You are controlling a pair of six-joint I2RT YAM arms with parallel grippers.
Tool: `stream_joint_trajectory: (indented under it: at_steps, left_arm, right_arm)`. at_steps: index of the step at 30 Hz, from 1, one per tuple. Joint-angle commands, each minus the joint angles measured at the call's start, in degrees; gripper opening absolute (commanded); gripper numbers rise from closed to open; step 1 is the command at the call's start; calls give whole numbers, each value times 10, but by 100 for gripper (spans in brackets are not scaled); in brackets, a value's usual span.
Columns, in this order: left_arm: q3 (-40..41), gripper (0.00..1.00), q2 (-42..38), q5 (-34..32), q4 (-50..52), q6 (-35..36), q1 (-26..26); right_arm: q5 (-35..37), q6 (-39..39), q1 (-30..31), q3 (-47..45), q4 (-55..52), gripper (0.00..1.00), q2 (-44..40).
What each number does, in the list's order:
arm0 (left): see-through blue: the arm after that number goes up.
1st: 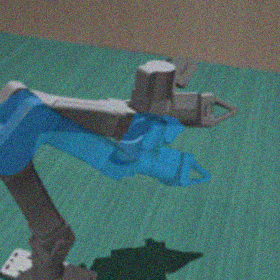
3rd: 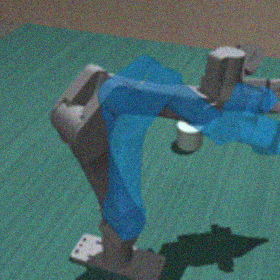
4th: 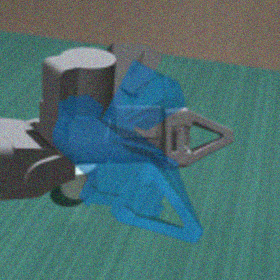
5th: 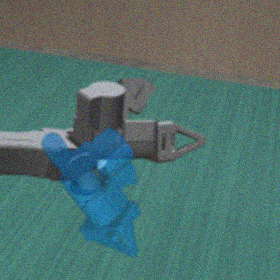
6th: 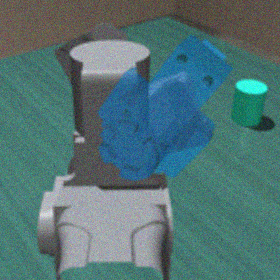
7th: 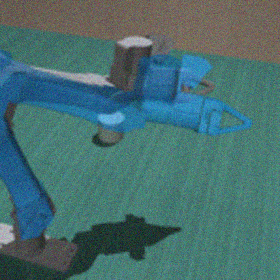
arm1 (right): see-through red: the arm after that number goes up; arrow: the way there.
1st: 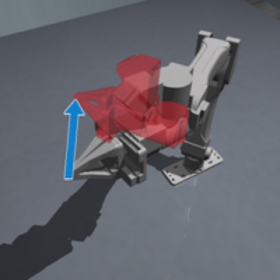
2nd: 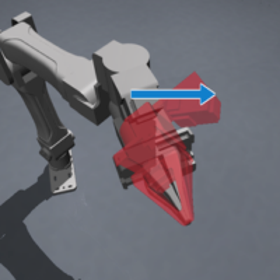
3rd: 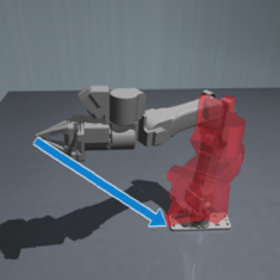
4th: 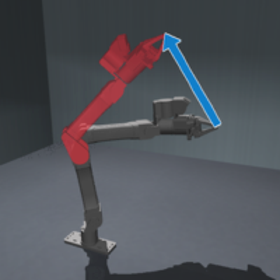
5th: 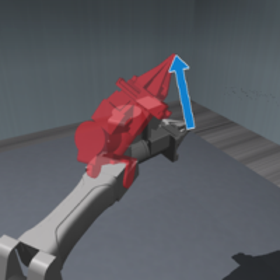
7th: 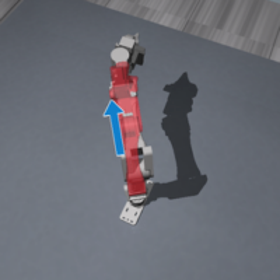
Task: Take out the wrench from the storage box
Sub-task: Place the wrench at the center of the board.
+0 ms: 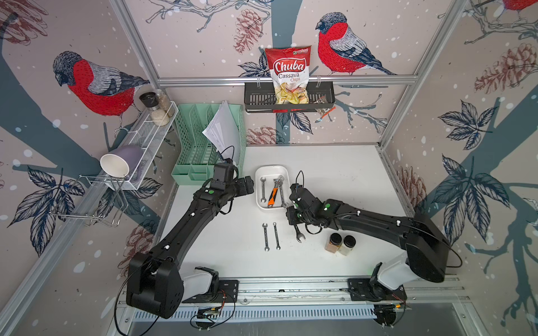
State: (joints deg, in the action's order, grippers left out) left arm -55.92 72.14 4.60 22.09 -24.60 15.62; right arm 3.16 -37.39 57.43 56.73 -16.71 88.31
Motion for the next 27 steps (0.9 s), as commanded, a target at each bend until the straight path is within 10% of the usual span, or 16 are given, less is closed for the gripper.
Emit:
stream_joint_trajectory:
  at_steps: [1, 27]
  left_arm:
    - [0, 93, -4, -3, -11, 2, 3]
    - [-1, 93, 7, -16, -7, 4, 3]
  right_arm:
    - [25, -60, 10, -36, 86, 0, -5]
    - [10, -101, -12, -82, 150, 2, 125]
